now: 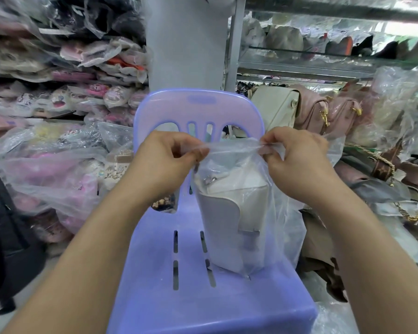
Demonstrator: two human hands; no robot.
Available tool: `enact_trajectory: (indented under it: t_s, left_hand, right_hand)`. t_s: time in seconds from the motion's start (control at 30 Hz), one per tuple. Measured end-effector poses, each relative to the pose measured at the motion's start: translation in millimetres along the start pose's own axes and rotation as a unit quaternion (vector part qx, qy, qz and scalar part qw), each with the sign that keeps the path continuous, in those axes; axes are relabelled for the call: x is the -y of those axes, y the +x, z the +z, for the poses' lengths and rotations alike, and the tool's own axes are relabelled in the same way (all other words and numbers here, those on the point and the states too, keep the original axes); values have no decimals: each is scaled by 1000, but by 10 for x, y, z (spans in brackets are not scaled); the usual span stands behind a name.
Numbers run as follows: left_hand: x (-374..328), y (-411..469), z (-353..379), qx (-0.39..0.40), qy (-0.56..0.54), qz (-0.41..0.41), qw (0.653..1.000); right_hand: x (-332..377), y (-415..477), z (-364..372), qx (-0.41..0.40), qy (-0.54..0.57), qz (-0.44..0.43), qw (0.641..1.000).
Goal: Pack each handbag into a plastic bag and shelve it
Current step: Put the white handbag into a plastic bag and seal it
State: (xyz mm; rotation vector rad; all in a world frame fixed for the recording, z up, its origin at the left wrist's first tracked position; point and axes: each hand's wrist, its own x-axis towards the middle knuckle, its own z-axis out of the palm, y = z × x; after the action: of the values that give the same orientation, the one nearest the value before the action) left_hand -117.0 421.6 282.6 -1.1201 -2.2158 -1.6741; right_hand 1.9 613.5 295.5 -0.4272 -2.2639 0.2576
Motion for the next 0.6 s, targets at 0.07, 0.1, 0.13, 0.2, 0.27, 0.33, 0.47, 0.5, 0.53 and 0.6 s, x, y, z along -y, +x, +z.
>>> enact_trajectory:
  t_s: [0.07,0.1,0.13,0.2,0.27,0.33,0.47,0.5,0.53,0.6]
  left_hand:
    - [42,16,23,-24,-28,-9,999]
    - [57,21,33,-34,-33,-9,999]
    - [64,22,42,-44,-34,-7,998]
    - [40,21,65,-62,-35,3,997]
    - [-21,16,97,-70,-45,12,996]
    - [-79,1,126,-66,-64,22,996]
    - [-126,-42,114,-56,-87,22,994]
    - [-129,-49,104,-52,-85,17,995]
    - [-120,-48,97,-47,-78,9,996]
    - [-84,-48,83,-29,-67,-11,997]
  right_hand:
    - [30,19,-22,18,-23,2,1000]
    - [51,26,-38,26,-33,-3,999]
    - [81,29,-50,32,-31,-9,999]
    - [161,15,-73,53,-4,-21,998]
    - [249,-11,-71,61,11,-47,997]
    - [277,-17,-51,50,8,-67,996]
    - [207,4,-48,54,87,-36,994]
    - [190,9,-51,60,109,-29,992]
    - [180,12,-50,64,120,-27,990]
    - [167,11,-36,73,129,-27,989]
